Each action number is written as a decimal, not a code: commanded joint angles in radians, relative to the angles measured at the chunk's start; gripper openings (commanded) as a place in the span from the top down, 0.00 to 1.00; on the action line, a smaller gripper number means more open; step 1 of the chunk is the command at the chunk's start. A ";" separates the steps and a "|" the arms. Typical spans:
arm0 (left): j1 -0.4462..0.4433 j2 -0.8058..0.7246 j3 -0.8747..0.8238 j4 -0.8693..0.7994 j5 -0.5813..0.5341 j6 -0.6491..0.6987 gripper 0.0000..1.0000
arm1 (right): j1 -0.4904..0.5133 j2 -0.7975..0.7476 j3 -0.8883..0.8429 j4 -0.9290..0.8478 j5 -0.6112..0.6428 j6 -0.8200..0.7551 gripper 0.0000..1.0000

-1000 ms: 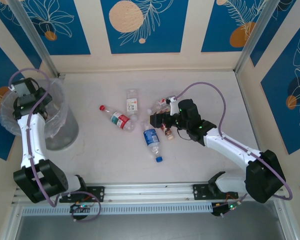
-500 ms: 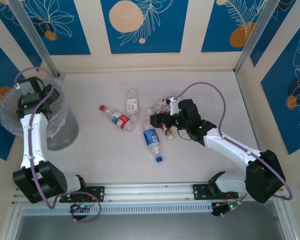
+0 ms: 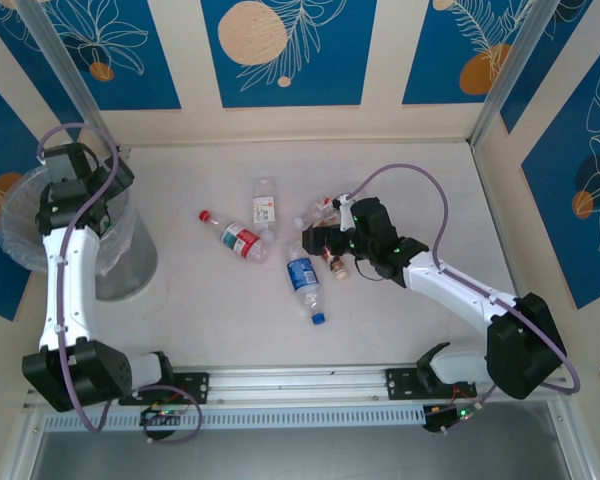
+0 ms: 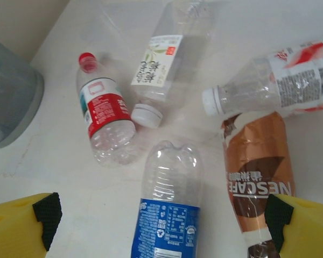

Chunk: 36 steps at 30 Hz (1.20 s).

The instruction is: Put the plastic bottles in the bin

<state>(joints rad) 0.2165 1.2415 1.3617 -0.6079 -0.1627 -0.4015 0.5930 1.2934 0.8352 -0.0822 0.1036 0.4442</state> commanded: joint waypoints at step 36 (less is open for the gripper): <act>-0.358 -0.132 -0.128 0.244 0.349 0.017 0.01 | 0.017 0.121 -0.030 -0.397 0.182 0.050 0.10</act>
<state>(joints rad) -0.1333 1.1267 1.2453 -0.4404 0.0868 -0.3843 0.6132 1.3685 0.7700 -0.4423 0.2817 0.5163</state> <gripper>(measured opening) 0.994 0.905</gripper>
